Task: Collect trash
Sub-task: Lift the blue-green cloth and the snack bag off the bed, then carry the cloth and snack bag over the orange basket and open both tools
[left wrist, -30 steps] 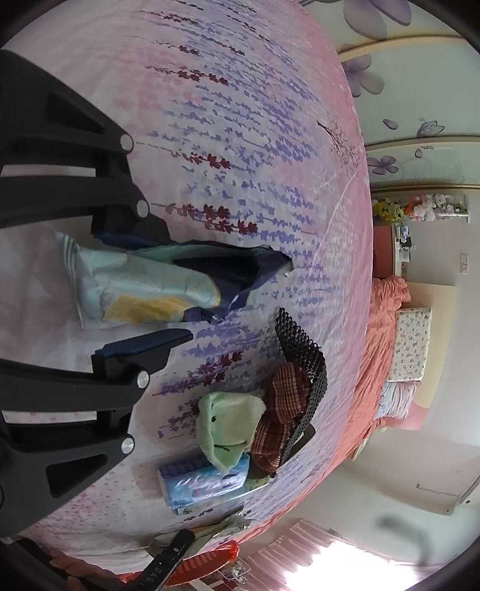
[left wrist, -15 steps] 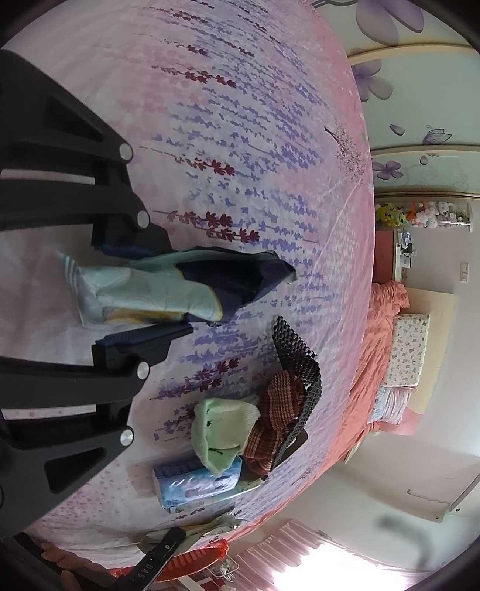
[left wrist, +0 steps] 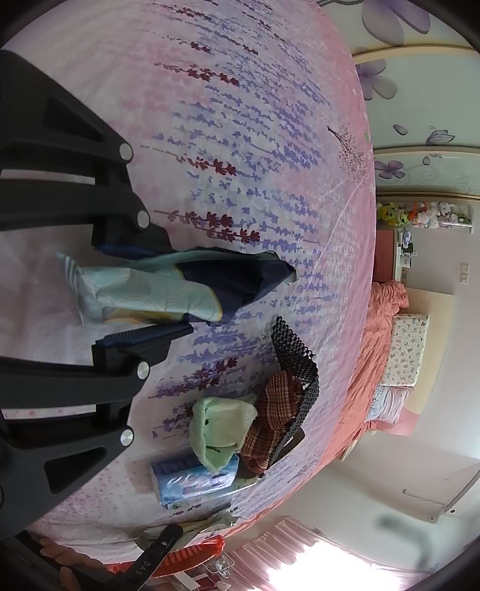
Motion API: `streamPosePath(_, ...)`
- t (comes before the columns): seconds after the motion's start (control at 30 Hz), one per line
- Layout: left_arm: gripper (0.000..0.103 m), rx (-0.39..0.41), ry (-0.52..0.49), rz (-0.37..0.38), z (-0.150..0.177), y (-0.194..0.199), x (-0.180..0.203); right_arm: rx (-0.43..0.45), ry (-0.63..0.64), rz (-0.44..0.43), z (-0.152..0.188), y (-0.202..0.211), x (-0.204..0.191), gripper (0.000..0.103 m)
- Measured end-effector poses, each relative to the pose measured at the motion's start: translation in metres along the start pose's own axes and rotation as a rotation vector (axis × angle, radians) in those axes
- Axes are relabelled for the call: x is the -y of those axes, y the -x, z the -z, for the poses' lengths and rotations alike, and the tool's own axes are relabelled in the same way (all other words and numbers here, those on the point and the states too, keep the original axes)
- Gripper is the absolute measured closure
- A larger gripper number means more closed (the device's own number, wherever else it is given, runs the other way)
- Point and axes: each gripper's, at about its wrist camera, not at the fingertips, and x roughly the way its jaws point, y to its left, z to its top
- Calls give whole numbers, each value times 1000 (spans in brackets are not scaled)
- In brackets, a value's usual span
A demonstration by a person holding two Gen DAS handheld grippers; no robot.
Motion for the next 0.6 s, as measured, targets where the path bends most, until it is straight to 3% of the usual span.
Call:
streamPosePath(0.17,83,0,-2,-8,0,0,-3,17,-16,-22,1,3,6,77)
streamPosePath(0.37,85,27,-33,-15,0,11,-1,69,24,-20,7,23,8,79)
streamPosePath(0.6,85,74,-50,44,-4,42,22,119,18,-39,2,51,17,79)
